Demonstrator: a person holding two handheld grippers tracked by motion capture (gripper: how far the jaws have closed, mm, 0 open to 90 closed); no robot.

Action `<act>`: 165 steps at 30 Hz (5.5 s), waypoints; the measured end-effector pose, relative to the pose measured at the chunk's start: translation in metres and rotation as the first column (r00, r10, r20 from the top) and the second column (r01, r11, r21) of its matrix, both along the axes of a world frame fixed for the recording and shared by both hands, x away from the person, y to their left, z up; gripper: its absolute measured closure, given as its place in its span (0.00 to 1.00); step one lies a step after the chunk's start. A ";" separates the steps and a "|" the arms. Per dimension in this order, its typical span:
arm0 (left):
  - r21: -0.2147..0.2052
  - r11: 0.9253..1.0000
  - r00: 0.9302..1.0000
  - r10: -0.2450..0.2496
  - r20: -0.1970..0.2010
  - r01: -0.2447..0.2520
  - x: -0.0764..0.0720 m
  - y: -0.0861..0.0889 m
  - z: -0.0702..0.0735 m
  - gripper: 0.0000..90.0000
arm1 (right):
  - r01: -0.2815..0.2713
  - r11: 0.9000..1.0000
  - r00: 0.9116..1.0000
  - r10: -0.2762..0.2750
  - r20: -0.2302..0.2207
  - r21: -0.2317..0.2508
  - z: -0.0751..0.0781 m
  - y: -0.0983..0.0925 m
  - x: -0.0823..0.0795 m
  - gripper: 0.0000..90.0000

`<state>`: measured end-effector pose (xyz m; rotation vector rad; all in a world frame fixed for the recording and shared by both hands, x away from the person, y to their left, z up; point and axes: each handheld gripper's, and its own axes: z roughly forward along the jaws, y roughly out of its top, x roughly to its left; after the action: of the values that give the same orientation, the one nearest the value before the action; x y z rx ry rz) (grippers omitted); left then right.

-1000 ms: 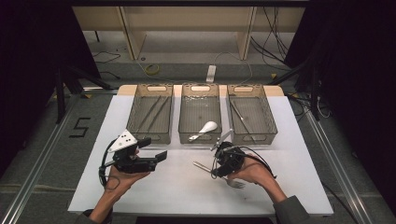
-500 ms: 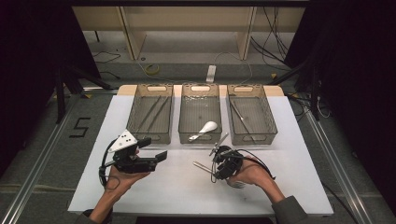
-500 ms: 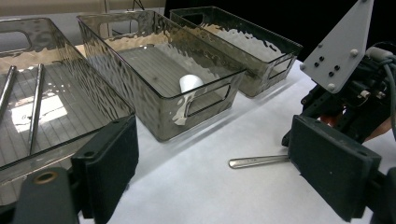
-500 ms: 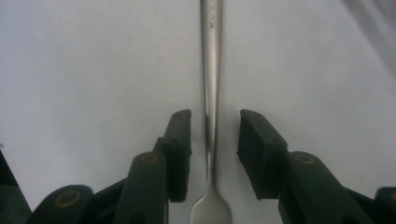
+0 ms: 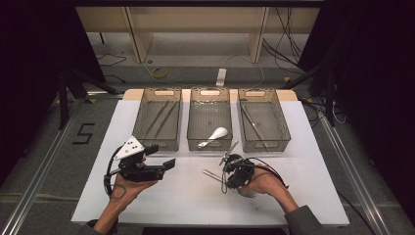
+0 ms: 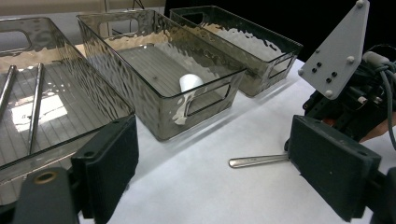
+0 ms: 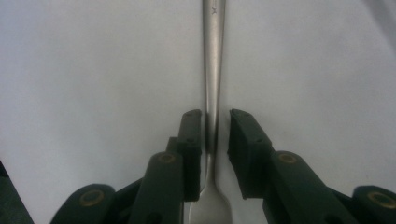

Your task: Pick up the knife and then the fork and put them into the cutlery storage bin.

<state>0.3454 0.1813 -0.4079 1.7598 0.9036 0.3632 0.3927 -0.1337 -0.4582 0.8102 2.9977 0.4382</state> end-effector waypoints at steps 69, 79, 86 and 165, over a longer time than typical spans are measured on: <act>-0.006 1.000 1.000 0.005 0.001 -0.005 0.000 0.000 0.000 0.18 | 0.065 0.990 0.991 -0.079 0.108 0.127 0.051 -0.036 0.008 0.95; -0.011 1.000 1.000 0.008 -0.001 -0.008 0.000 0.001 0.000 0.18 | 0.111 0.977 0.976 -0.142 0.167 0.185 0.077 -0.062 0.015 0.95; -0.011 1.000 1.000 0.010 0.002 -0.010 0.001 0.002 0.000 0.18 | 0.168 0.959 0.960 -0.212 0.185 0.230 0.088 -0.079 0.029 0.95; -0.022 1.000 1.000 0.008 -0.006 -0.008 0.000 0.002 0.000 0.18 | 0.551 0.778 0.778 -0.610 0.152 0.301 0.080 -0.110 0.159 0.68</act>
<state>0.3459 0.1831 -0.4075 1.7387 0.9157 0.3523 0.5515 -0.2436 -0.3785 1.5145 2.3131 0.8036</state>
